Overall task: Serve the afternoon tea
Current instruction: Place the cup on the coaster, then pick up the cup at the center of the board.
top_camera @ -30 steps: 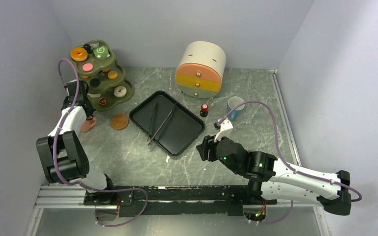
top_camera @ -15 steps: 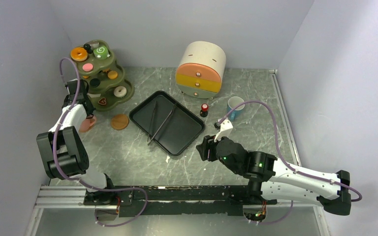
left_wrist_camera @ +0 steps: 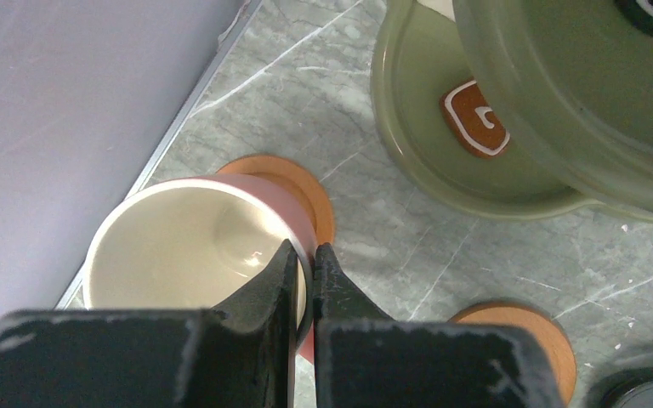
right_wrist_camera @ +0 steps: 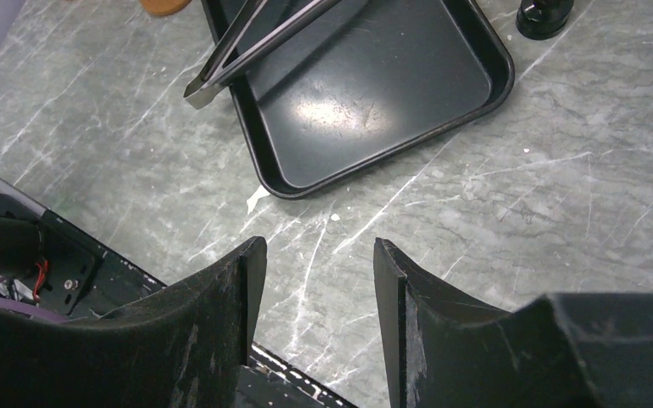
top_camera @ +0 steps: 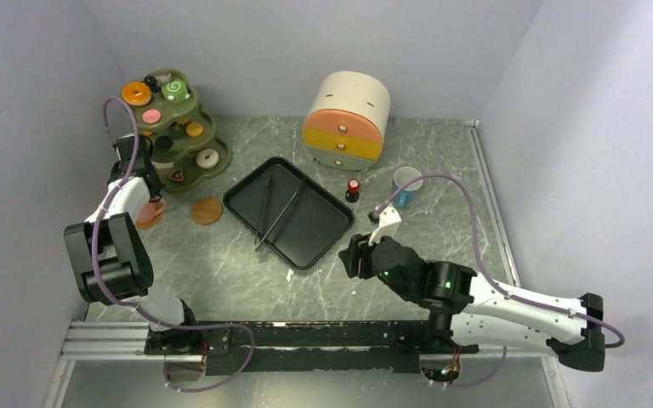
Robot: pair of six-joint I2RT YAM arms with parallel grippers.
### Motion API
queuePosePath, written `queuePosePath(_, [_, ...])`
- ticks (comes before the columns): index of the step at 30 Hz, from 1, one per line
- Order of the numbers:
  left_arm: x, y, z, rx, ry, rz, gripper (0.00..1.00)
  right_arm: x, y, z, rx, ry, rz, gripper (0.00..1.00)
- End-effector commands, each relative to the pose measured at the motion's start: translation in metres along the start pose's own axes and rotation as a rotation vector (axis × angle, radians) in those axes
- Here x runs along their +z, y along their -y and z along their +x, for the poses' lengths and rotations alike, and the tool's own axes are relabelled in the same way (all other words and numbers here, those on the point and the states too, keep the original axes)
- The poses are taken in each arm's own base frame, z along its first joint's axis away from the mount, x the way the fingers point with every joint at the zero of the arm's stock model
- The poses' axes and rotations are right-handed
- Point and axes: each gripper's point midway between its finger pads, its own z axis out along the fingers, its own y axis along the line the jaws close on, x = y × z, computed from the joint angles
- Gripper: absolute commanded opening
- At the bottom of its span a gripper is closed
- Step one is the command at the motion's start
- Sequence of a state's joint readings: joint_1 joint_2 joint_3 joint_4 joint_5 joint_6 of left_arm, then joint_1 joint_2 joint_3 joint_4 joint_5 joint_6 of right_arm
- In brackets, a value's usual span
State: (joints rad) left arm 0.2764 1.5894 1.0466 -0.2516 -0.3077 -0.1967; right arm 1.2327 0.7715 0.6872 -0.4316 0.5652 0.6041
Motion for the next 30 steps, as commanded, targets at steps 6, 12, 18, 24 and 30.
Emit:
queuePosePath(6, [-0.003,0.003,-0.040,-0.028,0.109,0.013,0.19,0.000,-0.007,-0.013,0.007,0.032,-0.006,0.53])
queuePosePath(12, [-0.011,0.001,-0.046,-0.032,0.119,0.012,0.34,0.000,-0.006,-0.012,0.011,0.032,-0.008,0.53])
queuePosePath(18, [-0.023,0.000,-0.053,-0.044,0.135,0.022,0.50,0.003,-0.008,-0.010,0.011,0.028,-0.012,0.53])
queuePosePath(24, [-0.060,0.009,-0.082,-0.057,0.205,0.117,0.66,0.005,-0.014,-0.014,0.002,0.032,-0.024,0.53])
queuePosePath(30, [-0.116,0.030,-0.117,-0.073,0.290,0.302,0.98,0.009,-0.022,-0.032,-0.035,0.068,-0.014,0.54])
